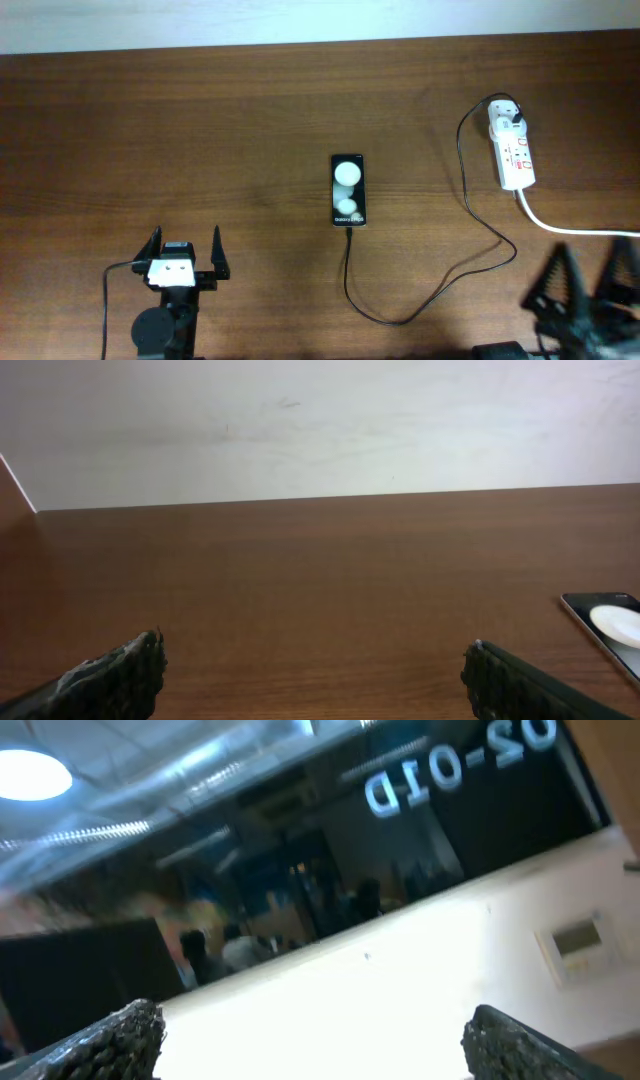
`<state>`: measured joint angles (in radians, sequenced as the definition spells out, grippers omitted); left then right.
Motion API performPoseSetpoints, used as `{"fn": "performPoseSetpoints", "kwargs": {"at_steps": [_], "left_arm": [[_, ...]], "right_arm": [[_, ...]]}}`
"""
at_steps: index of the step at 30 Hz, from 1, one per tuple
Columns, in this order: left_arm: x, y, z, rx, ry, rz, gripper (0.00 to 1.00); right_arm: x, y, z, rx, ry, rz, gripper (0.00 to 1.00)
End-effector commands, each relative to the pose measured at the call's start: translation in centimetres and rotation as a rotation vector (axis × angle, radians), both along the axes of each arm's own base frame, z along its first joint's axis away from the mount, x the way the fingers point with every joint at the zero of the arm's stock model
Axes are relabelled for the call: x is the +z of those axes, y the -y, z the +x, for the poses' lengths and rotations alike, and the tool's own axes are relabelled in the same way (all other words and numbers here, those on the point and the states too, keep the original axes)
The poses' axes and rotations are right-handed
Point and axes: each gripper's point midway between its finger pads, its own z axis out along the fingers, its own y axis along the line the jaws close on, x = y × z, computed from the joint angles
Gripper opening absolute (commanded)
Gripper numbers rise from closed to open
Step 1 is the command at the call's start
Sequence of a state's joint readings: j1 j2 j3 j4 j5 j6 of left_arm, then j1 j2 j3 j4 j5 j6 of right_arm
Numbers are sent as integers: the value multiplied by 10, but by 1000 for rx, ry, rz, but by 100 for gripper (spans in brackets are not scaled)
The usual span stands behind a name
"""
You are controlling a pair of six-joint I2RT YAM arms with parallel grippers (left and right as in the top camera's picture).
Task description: Plug charger to phone and switch on socket
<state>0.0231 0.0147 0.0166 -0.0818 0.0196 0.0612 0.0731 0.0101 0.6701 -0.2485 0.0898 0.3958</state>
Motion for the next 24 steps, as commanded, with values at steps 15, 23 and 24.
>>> {"fn": "performPoseSetpoints", "kwargs": {"at_steps": [15, 23, 24], "left_arm": [[-1, 0, 0, -6, 2, 15, 99], [-1, 0, 0, -6, 2, 15, 99], [-1, 0, 0, -6, 2, 15, 99]], "right_arm": [[-190, -18, 104, 59, -216, -29, 99], [-258, -18, 107, 58, -496, -43, 99], [-258, -19, 108, 61, -494, -45, 99]]}}
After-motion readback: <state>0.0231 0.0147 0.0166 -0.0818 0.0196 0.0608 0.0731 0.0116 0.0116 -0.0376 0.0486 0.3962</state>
